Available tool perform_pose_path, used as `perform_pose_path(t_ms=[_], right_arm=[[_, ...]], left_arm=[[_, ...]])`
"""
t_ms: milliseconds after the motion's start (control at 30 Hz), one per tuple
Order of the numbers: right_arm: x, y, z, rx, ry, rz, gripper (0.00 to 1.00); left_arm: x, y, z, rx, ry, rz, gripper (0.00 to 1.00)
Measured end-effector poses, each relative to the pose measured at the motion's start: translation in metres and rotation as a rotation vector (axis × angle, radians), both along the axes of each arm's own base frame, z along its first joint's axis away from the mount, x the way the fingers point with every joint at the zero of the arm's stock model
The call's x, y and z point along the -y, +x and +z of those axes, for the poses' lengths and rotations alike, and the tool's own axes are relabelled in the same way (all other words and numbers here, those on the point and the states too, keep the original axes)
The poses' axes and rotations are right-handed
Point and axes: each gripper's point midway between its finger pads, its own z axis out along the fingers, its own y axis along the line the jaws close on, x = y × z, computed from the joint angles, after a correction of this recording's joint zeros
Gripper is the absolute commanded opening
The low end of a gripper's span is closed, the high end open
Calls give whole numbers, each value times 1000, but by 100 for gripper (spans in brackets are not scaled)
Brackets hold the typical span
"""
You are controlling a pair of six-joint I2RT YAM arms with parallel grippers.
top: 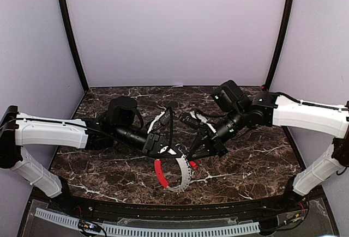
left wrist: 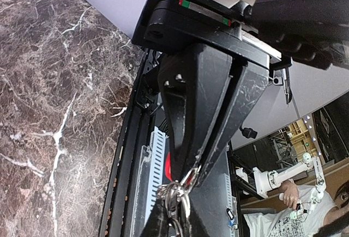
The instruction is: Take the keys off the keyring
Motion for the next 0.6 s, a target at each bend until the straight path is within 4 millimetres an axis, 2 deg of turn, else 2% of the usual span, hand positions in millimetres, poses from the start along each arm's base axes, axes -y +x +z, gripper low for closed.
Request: perform_pose_path(t_ms=[267, 467, 600], right_arm=[[-4, 15, -14, 59, -55, -78, 0], [-5, 36, -25, 160, -113, -178, 0], [-5, 50, -27, 232, -138, -242, 0]], left_arm=[[-3, 14, -13, 35, 47, 59, 0], [-5, 36, -24, 124, 94, 160, 0], [-6, 49, -24, 189, 124, 215, 0]])
